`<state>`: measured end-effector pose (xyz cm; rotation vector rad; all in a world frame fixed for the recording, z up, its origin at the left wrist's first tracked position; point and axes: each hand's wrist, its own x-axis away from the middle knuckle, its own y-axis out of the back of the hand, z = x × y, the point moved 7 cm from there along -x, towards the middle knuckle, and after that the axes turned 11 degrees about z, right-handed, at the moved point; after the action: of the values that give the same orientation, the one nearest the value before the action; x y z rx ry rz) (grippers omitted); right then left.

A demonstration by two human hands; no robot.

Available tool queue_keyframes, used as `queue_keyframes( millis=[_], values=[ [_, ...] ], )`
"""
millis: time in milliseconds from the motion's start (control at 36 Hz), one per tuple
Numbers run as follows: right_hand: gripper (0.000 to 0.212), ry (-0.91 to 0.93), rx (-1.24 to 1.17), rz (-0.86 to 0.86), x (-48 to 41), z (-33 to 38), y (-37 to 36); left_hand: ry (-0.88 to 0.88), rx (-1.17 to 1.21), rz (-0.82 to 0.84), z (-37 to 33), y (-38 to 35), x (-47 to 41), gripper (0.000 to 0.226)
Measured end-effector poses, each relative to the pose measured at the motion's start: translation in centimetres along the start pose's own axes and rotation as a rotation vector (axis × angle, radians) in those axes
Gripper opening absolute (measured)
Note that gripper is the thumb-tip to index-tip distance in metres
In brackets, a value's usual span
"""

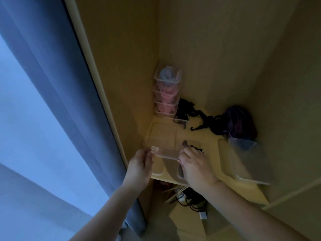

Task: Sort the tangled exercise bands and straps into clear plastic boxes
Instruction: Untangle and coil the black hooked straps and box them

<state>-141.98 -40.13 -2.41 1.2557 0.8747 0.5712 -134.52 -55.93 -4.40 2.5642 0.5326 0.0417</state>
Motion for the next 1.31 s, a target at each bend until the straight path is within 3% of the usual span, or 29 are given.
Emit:
queue_keyframes(
  millis=[83,222,444,528,583,694,917,1195,1306],
  values=[
    [0.019,0.013,0.051,0.057,2.4,-1.2,-0.1,0.05,0.035,0.113,-1.2,-1.8,-1.5,0.018],
    [0.026,-0.015,0.046,0.102,5.1,-3.0,-1.0,-0.061,-0.196,0.363,-2.6,-6.1,-3.8,0.038],
    [0.037,-0.042,0.02,0.172,7.2,-4.3,-2.7,-0.258,-0.442,0.466,-2.9,-10.7,-4.2,0.052],
    [0.023,-0.028,0.002,0.189,7.5,-4.7,-2.9,-0.257,-0.483,0.508,-2.3,-11.5,-4.0,0.051],
    [0.008,-0.007,-0.022,0.184,7.6,-4.8,-2.3,-0.285,-0.523,0.509,-2.4,-11.8,-3.9,0.05],
    [0.029,-0.077,-0.185,0.212,6.5,-5.5,-0.9,-0.28,-0.531,0.483,-2.4,-11.7,-4.0,0.051],
    [0.047,-0.644,-0.453,0.336,2.9,-9.5,-3.3,-0.207,-0.509,0.481,-2.6,-12.2,-4.3,0.052],
    [0.05,-0.663,-0.438,0.354,3.1,-10.3,-4.6,-0.182,-0.495,0.584,-2.2,-13.9,-4.5,0.06],
    [0.05,-0.637,-0.408,0.373,3.1,-10.3,-4.6,-0.13,-0.509,0.494,-2.3,-13.4,-5.6,0.058]
  ],
)
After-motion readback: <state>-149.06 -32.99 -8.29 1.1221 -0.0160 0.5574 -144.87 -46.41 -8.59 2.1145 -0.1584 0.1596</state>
